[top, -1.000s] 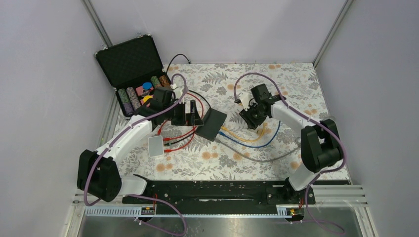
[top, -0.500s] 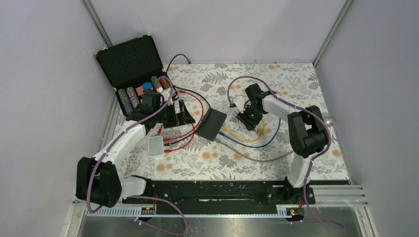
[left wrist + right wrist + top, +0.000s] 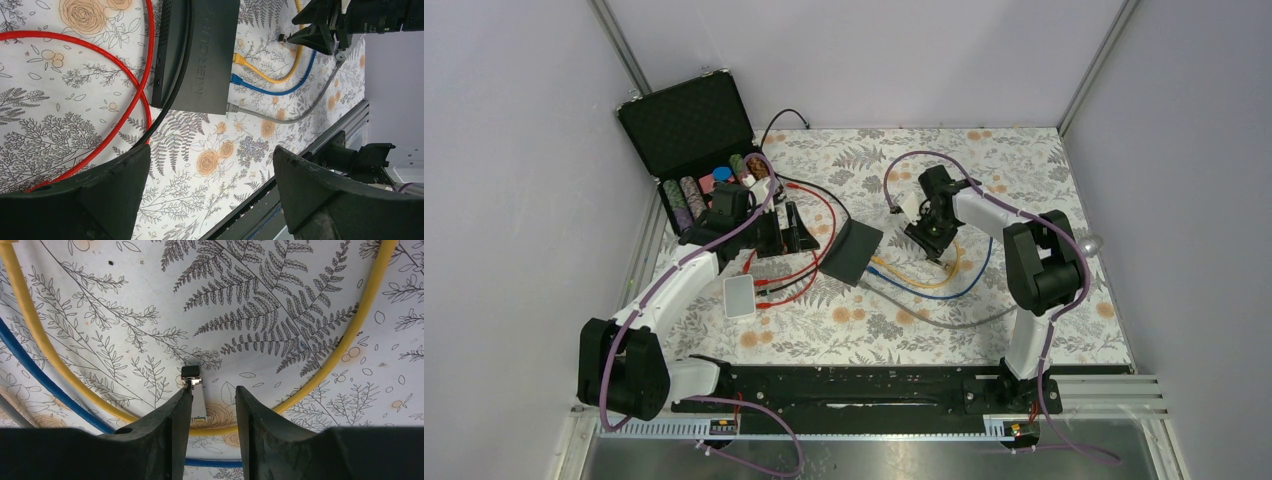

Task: Insert the plug into the switch port
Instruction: Pick up the plug from the center of the board.

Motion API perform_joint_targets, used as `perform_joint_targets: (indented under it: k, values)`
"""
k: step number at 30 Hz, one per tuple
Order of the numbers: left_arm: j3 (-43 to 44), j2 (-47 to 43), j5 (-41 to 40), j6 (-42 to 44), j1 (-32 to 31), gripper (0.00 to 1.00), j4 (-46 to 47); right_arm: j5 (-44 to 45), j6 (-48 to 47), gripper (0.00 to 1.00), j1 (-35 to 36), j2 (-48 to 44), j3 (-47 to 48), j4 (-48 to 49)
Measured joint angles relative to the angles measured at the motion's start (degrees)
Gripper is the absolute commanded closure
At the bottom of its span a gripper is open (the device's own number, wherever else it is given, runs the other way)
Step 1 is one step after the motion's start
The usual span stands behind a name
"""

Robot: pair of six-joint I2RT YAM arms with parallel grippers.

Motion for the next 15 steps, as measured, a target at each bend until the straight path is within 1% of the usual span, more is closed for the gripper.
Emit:
perform_joint_targets:
  k: [10, 15]
  values:
    - [0.0, -0.2, 1.4, 0.0, 0.0, 0.09, 1.0, -0.3, 0.5, 0.48, 0.0, 0.2, 0.4, -4.4]
    - [0.0, -0.5, 1.8, -0.1, 0.0, 0.09, 1.0, -0.2, 0.6, 0.46, 0.0, 0.2, 0.4, -5.1]
